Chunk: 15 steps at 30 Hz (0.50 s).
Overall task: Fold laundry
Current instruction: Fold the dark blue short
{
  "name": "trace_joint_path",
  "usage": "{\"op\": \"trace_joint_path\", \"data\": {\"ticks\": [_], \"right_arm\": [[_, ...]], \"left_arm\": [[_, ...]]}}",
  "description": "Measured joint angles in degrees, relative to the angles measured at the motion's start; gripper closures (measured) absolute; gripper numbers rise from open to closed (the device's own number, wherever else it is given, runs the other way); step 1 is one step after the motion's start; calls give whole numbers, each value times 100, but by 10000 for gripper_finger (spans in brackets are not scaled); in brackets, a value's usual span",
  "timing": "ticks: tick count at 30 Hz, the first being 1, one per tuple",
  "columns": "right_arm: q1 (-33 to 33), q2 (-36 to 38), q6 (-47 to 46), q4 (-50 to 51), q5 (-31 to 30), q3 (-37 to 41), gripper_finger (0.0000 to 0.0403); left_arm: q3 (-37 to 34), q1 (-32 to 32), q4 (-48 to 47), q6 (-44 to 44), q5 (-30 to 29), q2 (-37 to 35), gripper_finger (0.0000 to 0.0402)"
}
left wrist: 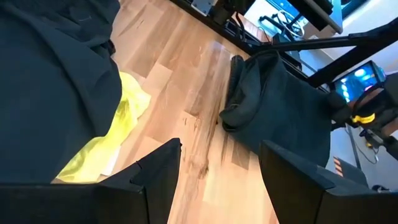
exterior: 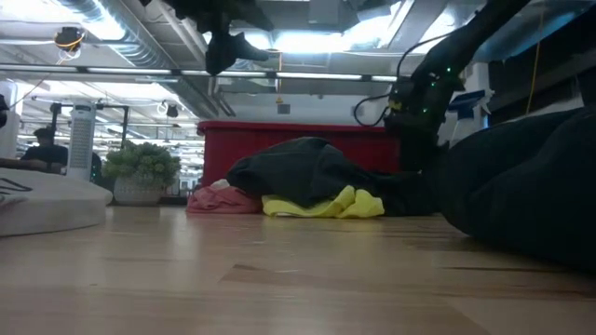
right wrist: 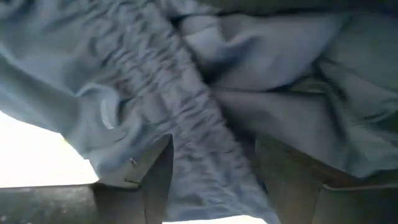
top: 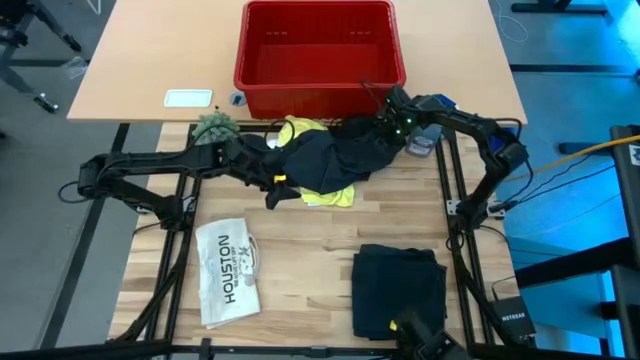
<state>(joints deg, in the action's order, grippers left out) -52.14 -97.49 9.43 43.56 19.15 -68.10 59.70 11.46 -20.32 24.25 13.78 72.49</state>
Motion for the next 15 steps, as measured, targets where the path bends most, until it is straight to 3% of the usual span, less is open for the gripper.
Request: {"op": "trace_joint_path", "data": {"ticks": [4, 9, 15], "right_arm": [[7, -21, -74, 63, 55, 0, 221], [0, 179, -142, 353, 630, 0, 377], [71, 604, -302, 441, 1391, 0, 400]], "left_arm": [[0, 0, 1, 38, -1, 0, 194], [0, 3, -1, 12, -6, 0, 194], [0, 103, 4, -130, -25, 2, 194]]}}
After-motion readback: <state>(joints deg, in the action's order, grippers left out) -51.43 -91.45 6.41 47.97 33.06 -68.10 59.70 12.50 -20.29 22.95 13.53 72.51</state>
